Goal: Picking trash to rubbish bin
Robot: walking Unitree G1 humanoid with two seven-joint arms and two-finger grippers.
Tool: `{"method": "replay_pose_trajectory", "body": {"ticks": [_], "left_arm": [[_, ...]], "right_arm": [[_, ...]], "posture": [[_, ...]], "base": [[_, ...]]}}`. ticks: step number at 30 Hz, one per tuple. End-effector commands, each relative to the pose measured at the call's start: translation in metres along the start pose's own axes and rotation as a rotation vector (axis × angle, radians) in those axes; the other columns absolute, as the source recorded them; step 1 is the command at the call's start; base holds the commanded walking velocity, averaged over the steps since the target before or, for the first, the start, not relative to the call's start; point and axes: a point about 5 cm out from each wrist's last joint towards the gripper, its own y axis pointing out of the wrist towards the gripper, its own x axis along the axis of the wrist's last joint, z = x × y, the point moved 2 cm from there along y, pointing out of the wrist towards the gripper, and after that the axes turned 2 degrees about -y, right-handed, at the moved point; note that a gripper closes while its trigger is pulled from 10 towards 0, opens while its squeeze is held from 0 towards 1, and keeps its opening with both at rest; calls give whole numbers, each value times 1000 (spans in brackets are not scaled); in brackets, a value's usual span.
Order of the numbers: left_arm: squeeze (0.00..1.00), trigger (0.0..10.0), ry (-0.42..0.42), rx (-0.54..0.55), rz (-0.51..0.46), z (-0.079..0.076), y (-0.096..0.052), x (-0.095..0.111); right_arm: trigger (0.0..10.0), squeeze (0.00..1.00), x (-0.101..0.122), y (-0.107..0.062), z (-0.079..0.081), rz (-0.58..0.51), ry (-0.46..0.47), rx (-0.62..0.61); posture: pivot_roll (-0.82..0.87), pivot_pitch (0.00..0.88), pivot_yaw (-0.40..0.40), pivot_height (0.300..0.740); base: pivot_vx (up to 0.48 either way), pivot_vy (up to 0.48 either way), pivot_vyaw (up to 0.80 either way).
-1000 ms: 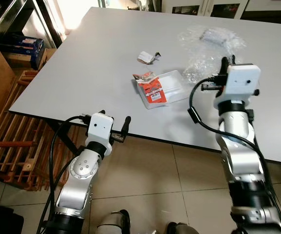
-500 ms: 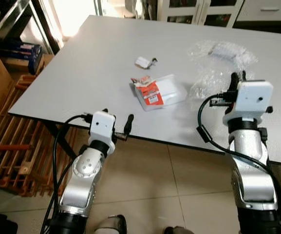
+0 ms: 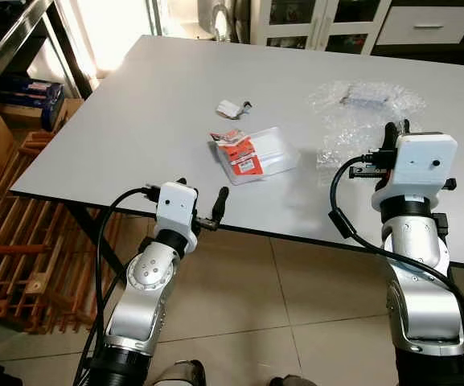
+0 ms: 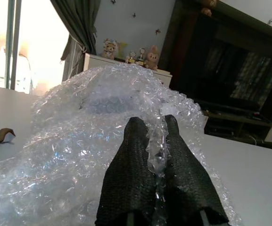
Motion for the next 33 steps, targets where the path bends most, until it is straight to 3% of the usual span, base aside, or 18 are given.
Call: {"method": "replay_pose_trajectory", "body": {"ticks": [1, 9, 20, 33], "left_arm": [[0, 10000, 3, -22, 13, -4, 2, -1], [0, 10000, 24, -7, -22, 3, -2, 5], [0, 10000, 26, -21, -28, 5, -4, 8], [0, 10000, 30, -31, -5, 5, -11, 2]], "right_arm": [[10000, 0, 4, -2, 0, -2, 4, 1], [10000, 0, 3, -5, 0, 13, 7, 3], [10000, 0, -21, -33, 6, 123, 30, 52], [10000, 0, -39, -53, 13, 205, 51, 81]], "posture": [[-12, 95, 6, 740], [-12, 90, 8, 740], [-30, 84, 26, 740], [-25, 84, 29, 740]], "base": [[0, 0, 0], [0, 0, 0], [0, 0, 0], [0, 0, 0]]}}
